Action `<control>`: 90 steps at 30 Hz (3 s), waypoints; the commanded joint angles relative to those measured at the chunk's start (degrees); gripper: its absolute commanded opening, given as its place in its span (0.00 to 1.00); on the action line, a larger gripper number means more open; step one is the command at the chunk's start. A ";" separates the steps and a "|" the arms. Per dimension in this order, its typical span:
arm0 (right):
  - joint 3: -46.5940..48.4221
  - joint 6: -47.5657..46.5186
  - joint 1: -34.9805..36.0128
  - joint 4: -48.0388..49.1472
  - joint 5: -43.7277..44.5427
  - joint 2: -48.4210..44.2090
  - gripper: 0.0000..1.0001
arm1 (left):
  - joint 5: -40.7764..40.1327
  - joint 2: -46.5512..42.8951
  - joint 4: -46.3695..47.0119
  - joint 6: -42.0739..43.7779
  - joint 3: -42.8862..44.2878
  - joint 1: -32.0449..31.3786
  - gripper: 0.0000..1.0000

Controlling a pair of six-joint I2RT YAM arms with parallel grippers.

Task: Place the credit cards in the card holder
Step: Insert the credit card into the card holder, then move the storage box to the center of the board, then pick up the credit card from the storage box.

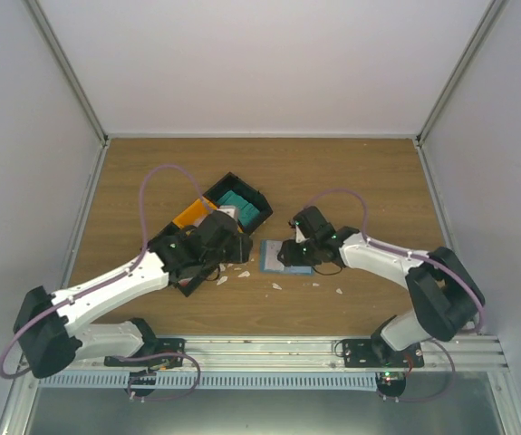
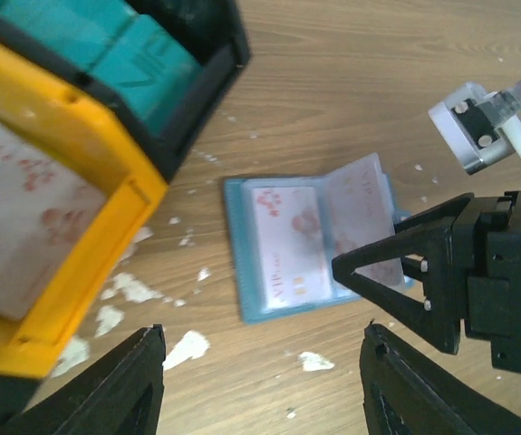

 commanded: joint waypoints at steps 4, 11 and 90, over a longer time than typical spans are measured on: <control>5.82 -1.15 3.75 5.80 -2.94 6.33 0.56 | 1.25 -10.68 -8.15 0.74 -5.00 6.62 0.66; 3.11 1.53 4.01 11.51 -2.94 1.38 0.60 | 2.93 -15.84 -16.06 0.52 -6.87 14.28 0.67; -0.70 2.85 5.73 17.51 -1.90 2.16 0.54 | 24.10 12.23 -5.02 16.33 -4.13 26.54 0.26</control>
